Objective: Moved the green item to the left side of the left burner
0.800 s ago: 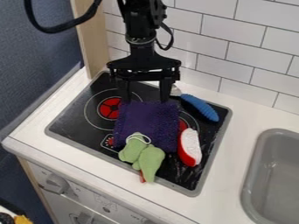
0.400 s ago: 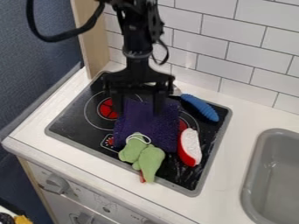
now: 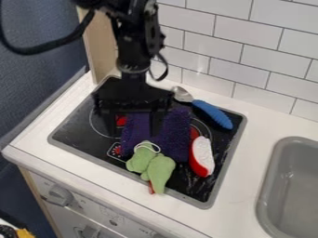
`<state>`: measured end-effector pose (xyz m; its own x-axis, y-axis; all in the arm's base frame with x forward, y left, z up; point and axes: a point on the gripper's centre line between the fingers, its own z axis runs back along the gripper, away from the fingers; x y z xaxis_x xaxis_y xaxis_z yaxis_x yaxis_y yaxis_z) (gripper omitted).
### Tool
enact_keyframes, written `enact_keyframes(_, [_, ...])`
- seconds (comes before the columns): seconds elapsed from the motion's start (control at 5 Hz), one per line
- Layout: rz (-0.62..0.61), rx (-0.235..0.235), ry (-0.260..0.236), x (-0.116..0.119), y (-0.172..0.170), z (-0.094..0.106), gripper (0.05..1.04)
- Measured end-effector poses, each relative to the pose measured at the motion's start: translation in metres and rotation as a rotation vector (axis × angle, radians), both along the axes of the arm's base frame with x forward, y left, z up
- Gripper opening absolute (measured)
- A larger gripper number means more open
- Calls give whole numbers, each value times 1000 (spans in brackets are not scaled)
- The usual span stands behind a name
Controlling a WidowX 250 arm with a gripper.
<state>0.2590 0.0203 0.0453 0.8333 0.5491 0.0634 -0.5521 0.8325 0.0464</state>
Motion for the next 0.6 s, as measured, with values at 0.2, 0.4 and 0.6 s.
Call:
enact_keyframes(0.2, [-2, 36, -1, -8, -7, -9, 999])
enact_keyframes(0.4, [51, 58, -12, -15, -5, -18, 999])
enact_keyframes(0.6, [71, 58, -2, -16, -7, -27, 1000])
